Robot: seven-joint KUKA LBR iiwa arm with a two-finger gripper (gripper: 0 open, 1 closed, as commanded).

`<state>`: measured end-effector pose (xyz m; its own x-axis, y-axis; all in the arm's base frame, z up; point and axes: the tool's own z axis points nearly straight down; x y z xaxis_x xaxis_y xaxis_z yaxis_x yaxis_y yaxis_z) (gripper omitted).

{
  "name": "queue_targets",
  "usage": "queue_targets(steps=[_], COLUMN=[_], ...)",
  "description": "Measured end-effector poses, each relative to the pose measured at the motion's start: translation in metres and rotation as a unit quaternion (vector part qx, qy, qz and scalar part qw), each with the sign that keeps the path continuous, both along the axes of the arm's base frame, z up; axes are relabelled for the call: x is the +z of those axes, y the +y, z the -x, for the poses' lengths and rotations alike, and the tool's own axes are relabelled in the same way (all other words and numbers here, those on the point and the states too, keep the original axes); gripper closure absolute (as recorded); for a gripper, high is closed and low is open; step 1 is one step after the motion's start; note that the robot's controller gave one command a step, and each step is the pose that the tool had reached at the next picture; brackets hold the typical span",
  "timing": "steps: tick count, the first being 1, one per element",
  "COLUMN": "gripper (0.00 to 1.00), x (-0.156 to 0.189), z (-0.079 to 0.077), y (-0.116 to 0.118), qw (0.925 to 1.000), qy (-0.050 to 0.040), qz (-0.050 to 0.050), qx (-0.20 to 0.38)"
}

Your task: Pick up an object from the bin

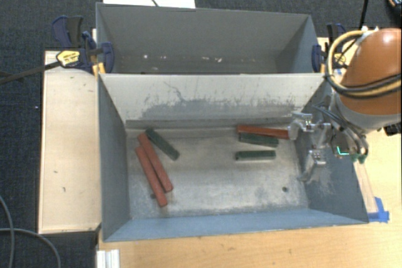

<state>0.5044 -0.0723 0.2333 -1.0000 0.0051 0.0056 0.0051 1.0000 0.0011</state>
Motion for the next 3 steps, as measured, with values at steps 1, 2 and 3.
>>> queue_targets(steps=[1, 2, 3], gripper=[0.0, 1.0, 1.0], x=[-0.163, -0.159, 0.006], z=[-0.061, -0.062, -0.068], y=[0.024, 0.023, -0.012], qw=[0.9985, 0.9984, 0.9999], qy=[-0.0006, -0.0034, -0.0087], qz=[-0.001, 0.0, 0.001], qx=[0.055, 0.056, -0.006])
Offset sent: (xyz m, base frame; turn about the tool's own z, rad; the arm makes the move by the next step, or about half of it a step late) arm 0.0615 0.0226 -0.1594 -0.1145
